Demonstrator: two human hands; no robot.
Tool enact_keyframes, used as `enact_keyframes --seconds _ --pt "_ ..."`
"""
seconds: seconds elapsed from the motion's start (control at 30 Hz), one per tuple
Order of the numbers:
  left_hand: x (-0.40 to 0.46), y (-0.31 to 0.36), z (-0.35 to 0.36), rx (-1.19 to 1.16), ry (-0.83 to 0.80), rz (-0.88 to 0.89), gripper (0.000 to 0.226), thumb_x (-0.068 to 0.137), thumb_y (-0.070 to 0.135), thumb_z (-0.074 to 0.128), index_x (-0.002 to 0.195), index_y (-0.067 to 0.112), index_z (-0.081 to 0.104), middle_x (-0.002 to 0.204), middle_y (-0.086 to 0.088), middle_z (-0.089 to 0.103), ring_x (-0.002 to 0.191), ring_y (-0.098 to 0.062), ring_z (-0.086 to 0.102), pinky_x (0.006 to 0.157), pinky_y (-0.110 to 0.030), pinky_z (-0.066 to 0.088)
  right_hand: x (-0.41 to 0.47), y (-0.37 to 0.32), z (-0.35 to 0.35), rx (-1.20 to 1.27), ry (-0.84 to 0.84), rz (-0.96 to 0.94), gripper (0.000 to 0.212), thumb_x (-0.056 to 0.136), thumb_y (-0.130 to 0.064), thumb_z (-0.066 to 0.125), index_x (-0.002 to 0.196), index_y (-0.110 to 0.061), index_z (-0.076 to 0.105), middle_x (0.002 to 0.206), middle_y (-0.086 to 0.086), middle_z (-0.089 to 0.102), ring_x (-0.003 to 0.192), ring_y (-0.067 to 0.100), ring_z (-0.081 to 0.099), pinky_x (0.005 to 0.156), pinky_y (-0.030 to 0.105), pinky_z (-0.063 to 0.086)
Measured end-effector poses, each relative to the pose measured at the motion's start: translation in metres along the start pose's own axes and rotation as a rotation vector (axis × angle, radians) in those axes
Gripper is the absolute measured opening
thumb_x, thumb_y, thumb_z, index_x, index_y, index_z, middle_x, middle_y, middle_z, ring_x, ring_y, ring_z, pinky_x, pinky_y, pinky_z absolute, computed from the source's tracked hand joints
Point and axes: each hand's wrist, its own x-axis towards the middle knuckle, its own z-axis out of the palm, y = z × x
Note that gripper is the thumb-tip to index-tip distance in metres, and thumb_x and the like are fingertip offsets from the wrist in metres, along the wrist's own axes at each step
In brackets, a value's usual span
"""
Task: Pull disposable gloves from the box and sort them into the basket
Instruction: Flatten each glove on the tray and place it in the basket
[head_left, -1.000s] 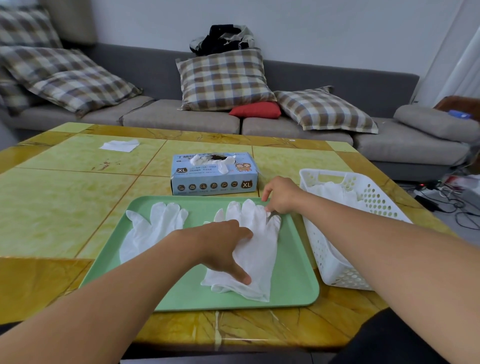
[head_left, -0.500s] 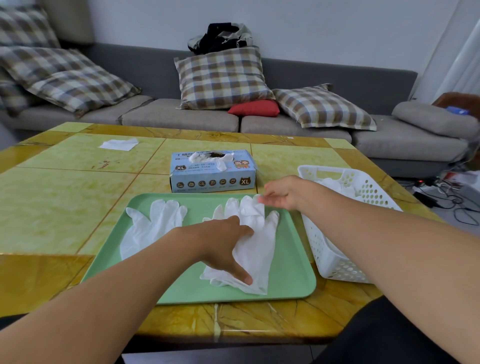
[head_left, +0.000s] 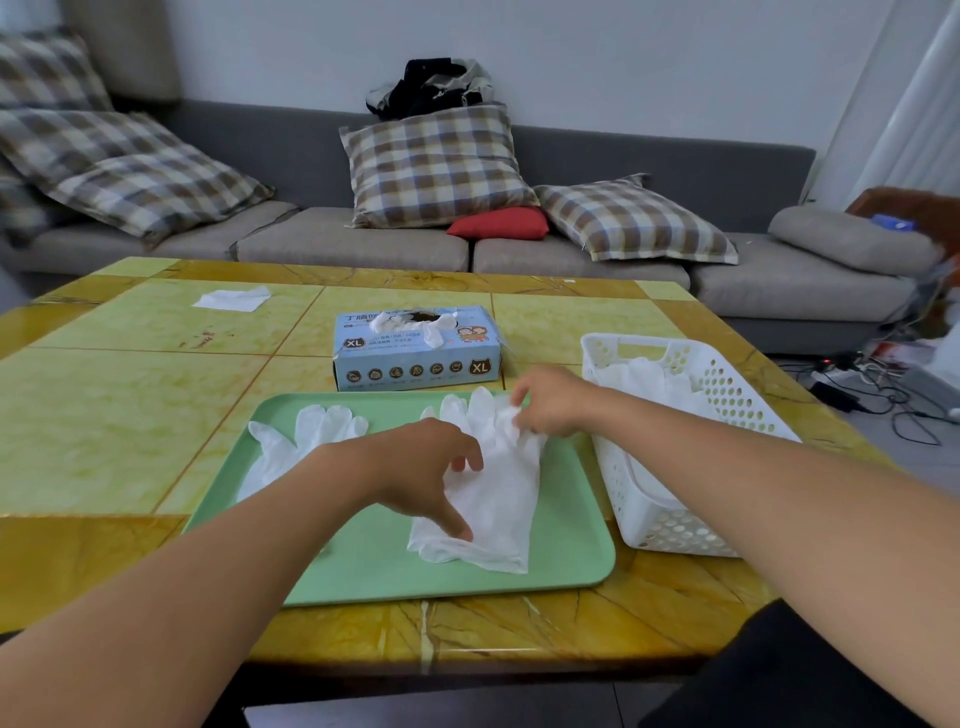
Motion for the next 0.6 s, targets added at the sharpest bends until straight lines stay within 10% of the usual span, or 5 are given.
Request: enact_keyframes --seconds 0.17,0.37,0.6 --pt "-0.002 0.003 0.012 0.044 0.023 0.006 0.073 0.073 0.06 0.081 0.133 0.03 0.053 0.121 0.009 0.051 0.098 -0.01 0.049 0.087 -0.024 0.044 -0.012 0.0 -0.014 0.086 0.05 -0.106 0.04 0.086 -0.008 0.074 0.124 -0.008 0.063 0.096 0.008 0.065 0.072 0.024 0.066 0.063 0.035 0.054" --pt "-0.012 0.003 -0.004 0.058 0.166 0.042 0.036 0.081 0.053 0.077 0.101 0.028 0.061 0.096 0.009 0.057 0.08 -0.008 0.047 0.071 -0.028 0.039 -0.068 -0.024 -0.002 -0.107 -0.496 -0.414 0.029 0.07 -0.021 0.092 0.093 -0.019 0.073 0.083 -0.004 0.07 0.073 0.007 0.062 0.071 0.026 0.054" --pt "-0.037 -0.011 0.002 -0.099 -0.123 0.039 0.029 0.082 0.059 0.072 0.09 0.031 0.073 0.083 0.018 0.071 0.078 0.003 0.064 0.08 -0.023 0.051 -0.081 -0.022 0.028 -0.142 -0.42 -0.568 0.031 0.073 -0.034 0.089 0.096 -0.019 0.074 0.094 -0.006 0.07 0.085 0.008 0.063 0.076 0.022 0.052"
